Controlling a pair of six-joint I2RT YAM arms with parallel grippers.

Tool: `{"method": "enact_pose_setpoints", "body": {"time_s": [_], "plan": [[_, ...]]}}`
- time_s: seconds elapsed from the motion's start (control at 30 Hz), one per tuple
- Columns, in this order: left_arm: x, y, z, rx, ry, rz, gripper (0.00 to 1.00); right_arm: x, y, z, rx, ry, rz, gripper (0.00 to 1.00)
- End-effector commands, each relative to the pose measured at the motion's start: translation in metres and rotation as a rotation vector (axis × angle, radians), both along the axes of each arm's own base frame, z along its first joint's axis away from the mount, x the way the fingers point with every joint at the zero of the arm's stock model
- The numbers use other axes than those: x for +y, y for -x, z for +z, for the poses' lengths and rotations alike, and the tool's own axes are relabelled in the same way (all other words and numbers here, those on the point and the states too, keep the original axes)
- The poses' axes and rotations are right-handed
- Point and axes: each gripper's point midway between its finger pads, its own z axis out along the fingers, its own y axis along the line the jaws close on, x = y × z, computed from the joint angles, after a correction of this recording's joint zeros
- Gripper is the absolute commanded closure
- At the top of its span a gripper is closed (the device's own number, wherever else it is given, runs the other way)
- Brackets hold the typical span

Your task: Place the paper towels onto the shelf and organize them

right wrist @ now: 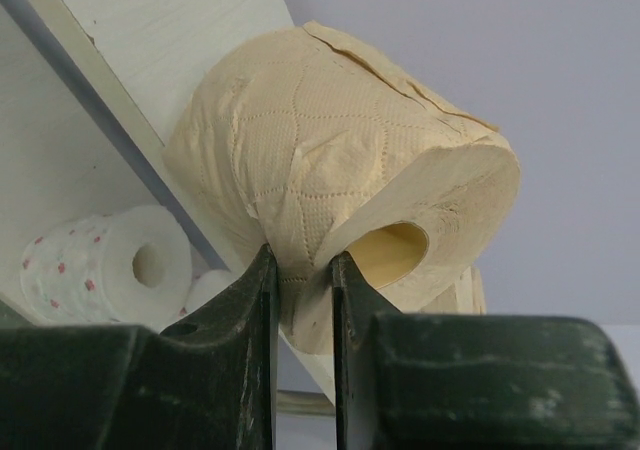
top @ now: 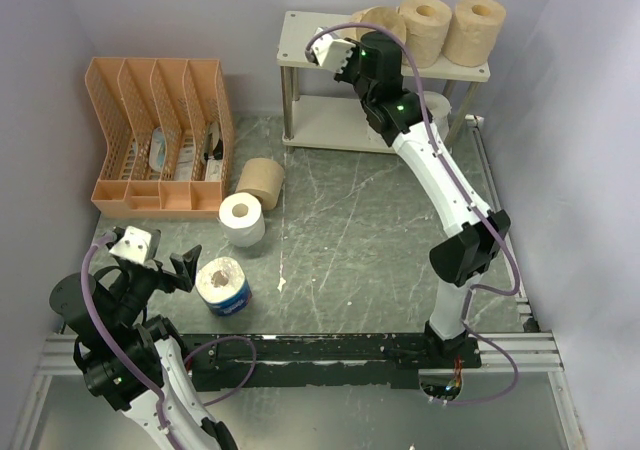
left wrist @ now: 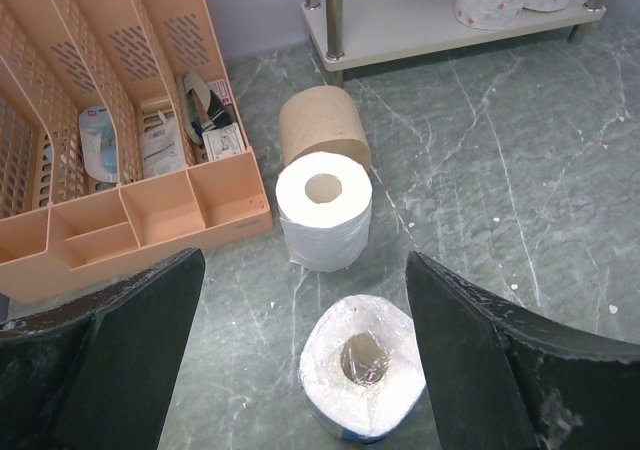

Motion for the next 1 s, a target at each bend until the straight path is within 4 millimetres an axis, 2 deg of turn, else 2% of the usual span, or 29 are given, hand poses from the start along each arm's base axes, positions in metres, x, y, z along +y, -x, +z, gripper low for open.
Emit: {"method": "enact_pose_setpoints", "body": {"time_s": [0.0, 0.13, 0.37, 0.5, 0.53, 0.57, 0.6, 0.7, 0.77, 0.8, 0.87, 0.9, 0.97], "plan": [[-0.003, 0.001, 0.002, -0.020, -0.018, -0.013, 0.06, -0.004, -0.008, 0.024, -0.115, -0.042, -0.034, 1.00], [-0.003, 0.001, 0.002, -0.019, -0.017, -0.013, 0.06, -0.006, -0.010, 0.028, -0.139, -0.037, -0.050, 0.85], [-0.003, 0.001, 0.002, -0.019, -0.017, -0.015, 0.06, -0.011, -0.006, 0.047, -0.210, -0.049, -0.071, 0.58], [-0.003, 0.001, 0.002, -0.019, -0.017, -0.015, 0.06, -0.012, -0.004, 0.060, -0.249, -0.061, -0.069, 0.55], [-0.003, 0.001, 0.002, -0.019, -0.017, -0.014, 0.06, -0.013, -0.004, 0.063, -0.260, -0.061, -0.071, 0.43], [-0.003, 0.001, 0.002, -0.020, -0.017, -0.015, 0.06, -0.013, -0.004, 0.064, -0.269, -0.058, -0.073, 0.11], [-0.002, 0.001, 0.002, -0.019, -0.017, -0.013, 0.06, -0.013, -0.004, 0.066, -0.278, -0.056, -0.074, 0.01], [-0.002, 0.000, 0.002, -0.018, -0.016, -0.012, 0.06, -0.014, 0.002, 0.080, -0.347, -0.061, -0.093, 0.00], [-0.002, 0.000, 0.002, -0.016, -0.013, -0.011, 0.06, 0.000, 0.018, 0.096, -0.417, -0.085, -0.097, 0.00], [-0.001, 0.000, 0.002, -0.015, -0.012, -0.010, 0.06, 0.012, 0.033, 0.105, -0.448, -0.114, -0.085, 0.00], [0.000, -0.001, 0.001, -0.011, -0.010, -0.007, 0.06, 0.048, 0.080, 0.125, -0.535, -0.282, -0.039, 0.00], [0.000, -0.002, 0.001, -0.009, -0.008, -0.006, 0.07, 0.062, 0.104, 0.125, -0.552, -0.418, -0.031, 0.00], [0.001, -0.003, 0.001, -0.002, -0.003, -0.004, 0.06, 0.084, 0.143, 0.101, -0.464, -0.686, -0.037, 0.00]]}}
